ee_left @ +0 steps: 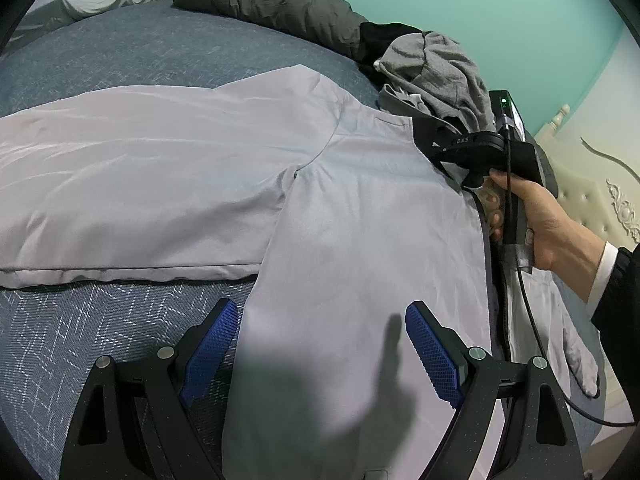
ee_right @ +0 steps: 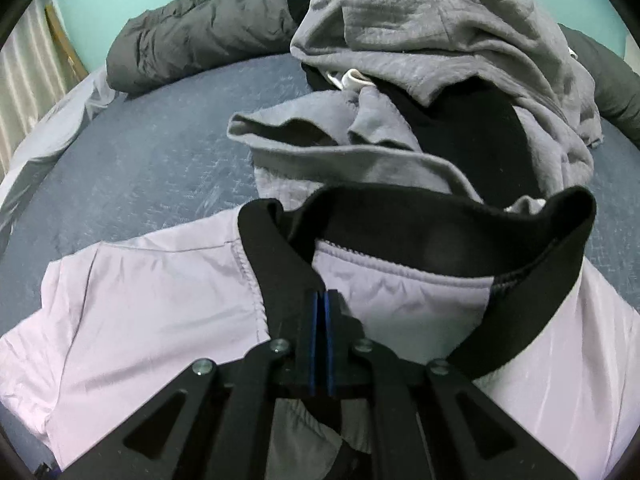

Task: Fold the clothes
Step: 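Pull the black collar straight toward the grey hoodie with the right tool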

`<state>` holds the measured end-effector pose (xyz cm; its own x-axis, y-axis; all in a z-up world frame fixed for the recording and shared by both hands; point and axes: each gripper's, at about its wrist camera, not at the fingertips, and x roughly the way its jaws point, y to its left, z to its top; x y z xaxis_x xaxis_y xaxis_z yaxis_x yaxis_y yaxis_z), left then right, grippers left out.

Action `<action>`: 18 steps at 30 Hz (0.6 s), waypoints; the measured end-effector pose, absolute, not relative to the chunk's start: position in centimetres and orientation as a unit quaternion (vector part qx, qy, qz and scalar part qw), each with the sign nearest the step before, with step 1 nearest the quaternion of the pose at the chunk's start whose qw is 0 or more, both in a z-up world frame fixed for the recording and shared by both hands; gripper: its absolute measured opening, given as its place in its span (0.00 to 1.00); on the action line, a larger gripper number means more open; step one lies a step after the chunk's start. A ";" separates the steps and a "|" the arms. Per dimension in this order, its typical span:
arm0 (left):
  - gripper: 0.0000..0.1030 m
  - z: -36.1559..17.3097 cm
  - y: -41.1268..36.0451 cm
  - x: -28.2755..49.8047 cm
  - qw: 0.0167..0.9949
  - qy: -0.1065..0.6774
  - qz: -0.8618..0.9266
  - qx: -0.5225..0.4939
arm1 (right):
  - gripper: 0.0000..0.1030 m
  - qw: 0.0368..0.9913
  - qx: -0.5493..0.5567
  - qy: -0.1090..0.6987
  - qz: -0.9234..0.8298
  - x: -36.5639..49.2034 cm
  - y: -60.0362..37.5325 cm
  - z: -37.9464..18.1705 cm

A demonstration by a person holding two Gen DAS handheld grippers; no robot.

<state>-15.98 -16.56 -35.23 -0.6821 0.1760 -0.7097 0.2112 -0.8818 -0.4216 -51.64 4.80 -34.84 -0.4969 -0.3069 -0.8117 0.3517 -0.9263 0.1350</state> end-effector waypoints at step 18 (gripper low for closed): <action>0.86 -35.2 -16.4 -16.0 0.014 0.240 -0.885 0.399 | 0.07 0.269 0.451 0.047 -0.850 -43.9 7.0 -33.1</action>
<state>-15.98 -16.39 -35.23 -0.6817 0.1673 -0.7123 0.2155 -0.8844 -0.4140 -43.90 6.98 -33.15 -0.4483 -0.4154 -0.7915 0.4995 -0.8507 0.1635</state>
